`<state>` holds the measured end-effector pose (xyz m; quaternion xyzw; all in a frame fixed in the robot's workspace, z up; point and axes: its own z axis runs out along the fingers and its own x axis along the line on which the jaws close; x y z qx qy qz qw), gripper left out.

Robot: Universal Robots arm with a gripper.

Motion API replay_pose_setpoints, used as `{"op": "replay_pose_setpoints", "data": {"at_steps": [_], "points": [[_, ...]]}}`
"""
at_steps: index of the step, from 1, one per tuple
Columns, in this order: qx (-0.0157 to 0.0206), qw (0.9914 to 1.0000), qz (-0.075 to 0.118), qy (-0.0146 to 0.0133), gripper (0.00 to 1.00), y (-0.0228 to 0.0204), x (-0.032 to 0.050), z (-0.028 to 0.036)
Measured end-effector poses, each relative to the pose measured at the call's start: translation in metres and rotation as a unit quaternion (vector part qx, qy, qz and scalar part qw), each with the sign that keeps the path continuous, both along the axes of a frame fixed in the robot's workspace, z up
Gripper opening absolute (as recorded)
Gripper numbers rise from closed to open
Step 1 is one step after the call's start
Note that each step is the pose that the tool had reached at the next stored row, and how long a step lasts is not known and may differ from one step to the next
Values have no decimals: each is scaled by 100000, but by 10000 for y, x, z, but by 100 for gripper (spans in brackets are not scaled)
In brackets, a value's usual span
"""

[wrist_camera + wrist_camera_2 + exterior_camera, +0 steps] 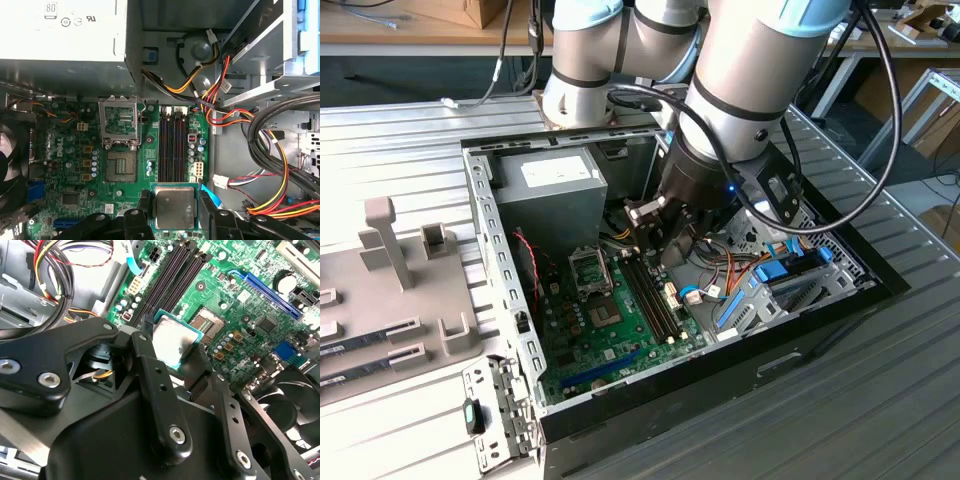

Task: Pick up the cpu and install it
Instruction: 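Pick up the cpu and move it towards the insertion slot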

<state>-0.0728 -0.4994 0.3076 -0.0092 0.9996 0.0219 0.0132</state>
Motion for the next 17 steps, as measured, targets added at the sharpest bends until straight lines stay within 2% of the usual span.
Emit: {"op": "replay_pose_setpoints", "data": {"at_steps": [5, 8, 17], "points": [[-15, 99999, -452, 2, 47, 25, -52, -39], [-12, 99999, -534, 3, 47, 76, -70, -55], [-19, 99998, -575, 3, 47, 82, -97, -114]]}}
